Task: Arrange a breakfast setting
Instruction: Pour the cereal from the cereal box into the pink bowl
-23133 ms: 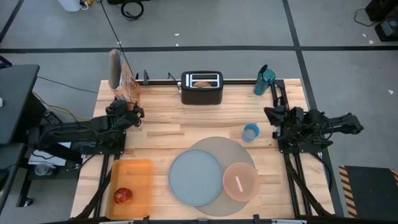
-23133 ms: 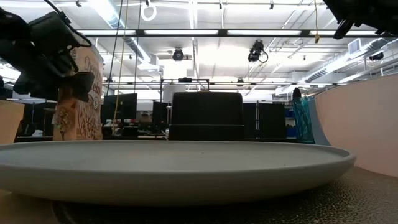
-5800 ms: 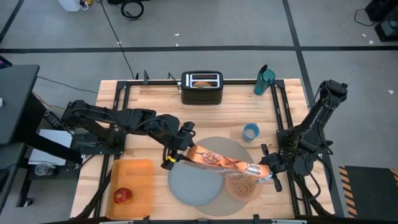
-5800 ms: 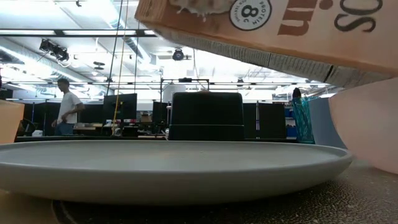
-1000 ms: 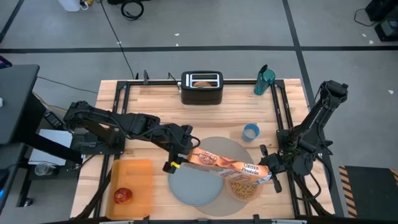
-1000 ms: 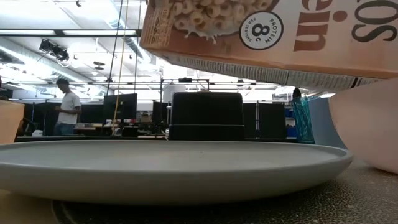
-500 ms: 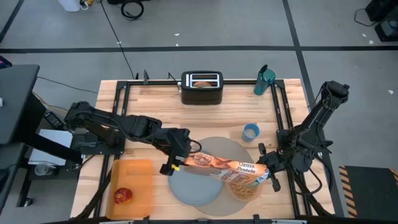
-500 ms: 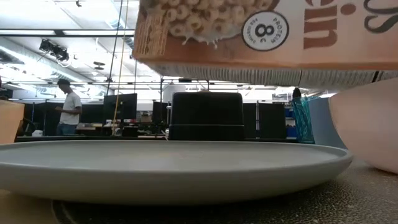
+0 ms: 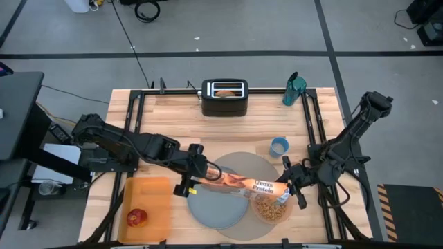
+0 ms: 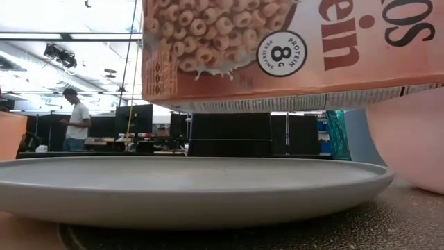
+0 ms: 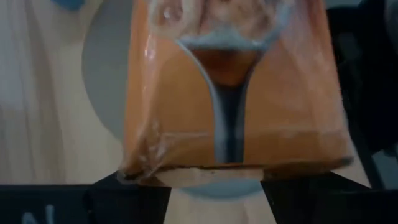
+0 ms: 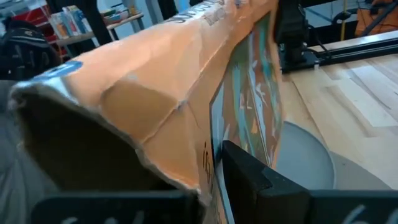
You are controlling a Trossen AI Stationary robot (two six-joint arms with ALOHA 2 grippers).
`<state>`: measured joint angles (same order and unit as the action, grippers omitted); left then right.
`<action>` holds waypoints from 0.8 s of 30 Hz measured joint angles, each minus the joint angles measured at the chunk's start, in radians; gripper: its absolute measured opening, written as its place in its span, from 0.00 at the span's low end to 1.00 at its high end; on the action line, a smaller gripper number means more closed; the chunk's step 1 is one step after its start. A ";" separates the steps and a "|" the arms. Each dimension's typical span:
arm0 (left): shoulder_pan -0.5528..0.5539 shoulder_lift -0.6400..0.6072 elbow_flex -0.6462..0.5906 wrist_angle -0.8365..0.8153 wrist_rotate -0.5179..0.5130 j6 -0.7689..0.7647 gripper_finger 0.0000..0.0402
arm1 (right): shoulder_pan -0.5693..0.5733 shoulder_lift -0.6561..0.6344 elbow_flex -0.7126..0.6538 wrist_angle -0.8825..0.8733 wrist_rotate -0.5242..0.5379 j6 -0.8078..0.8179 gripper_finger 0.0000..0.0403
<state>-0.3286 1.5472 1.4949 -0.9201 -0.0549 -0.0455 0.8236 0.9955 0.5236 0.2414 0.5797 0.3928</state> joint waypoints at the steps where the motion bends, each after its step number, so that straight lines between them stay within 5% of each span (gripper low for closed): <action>1: 0.001 -0.002 0.000 0.001 -0.012 -0.007 0.58 | -0.008 -0.001 0.000 0.004 -0.014 -0.006 0.13; 8: -0.003 -0.003 0.019 0.007 -0.015 -0.024 0.67 | -0.013 -0.004 0.000 0.005 -0.027 -0.011 0.13; 18: 0.001 -0.006 0.226 -0.044 -0.012 -0.001 0.72 | -0.013 -0.004 0.000 -0.016 -0.026 -0.002 0.13; 24: -0.007 0.022 0.176 -0.123 -0.027 -0.050 0.73 | -0.012 -0.001 0.000 -0.029 -0.026 0.004 0.13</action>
<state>-0.3357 1.5691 1.6711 -1.0427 -0.0818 -0.0951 0.8120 0.9943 0.5236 0.2127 0.5537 0.3971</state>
